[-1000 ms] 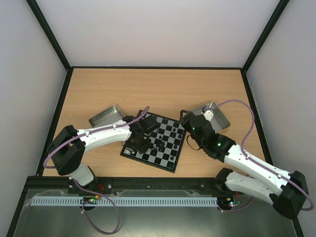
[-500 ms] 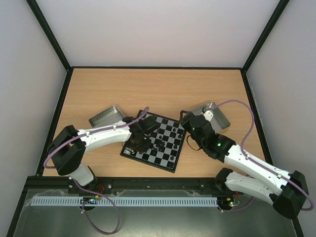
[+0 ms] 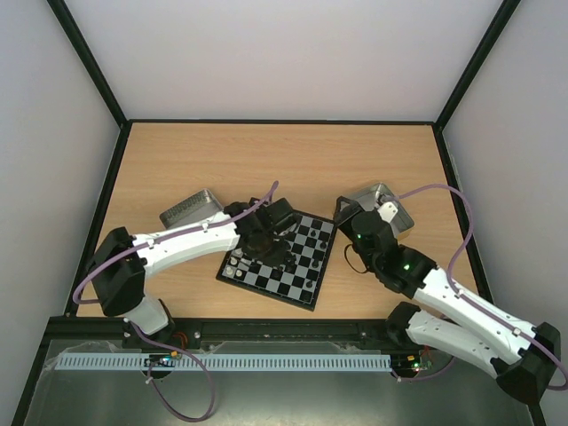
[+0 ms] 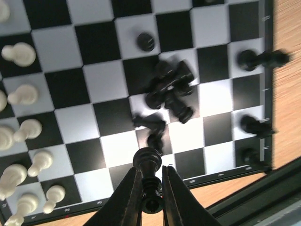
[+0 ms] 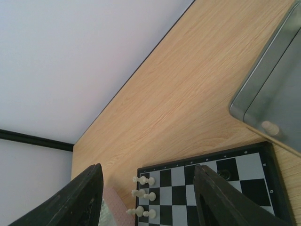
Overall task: Set up the chess pieces on the board
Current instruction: Pick up the chess piece from the chessboard, then place the chess piece on the chessboard.
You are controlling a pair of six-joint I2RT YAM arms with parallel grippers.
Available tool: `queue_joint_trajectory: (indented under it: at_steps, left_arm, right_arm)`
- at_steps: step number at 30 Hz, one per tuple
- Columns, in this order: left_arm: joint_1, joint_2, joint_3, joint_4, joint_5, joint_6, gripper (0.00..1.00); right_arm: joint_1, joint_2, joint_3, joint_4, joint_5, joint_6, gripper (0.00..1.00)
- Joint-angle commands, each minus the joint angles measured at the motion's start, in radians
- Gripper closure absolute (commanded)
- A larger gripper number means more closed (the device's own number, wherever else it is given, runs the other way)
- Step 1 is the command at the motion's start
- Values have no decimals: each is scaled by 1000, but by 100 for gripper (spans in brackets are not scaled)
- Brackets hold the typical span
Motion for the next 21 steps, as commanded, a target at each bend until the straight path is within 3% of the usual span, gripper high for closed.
queue_joint_trajectory:
  at_steps: [1,21]
  left_arm:
    - [-25,46,97,-18,18,21,87]
    - [-155,335,372,-1,-7,26,87]
  right_arm:
    - [0,-51,-8,-81,113,15,48]
    - [1,-193,-12,-206,248,37,48]
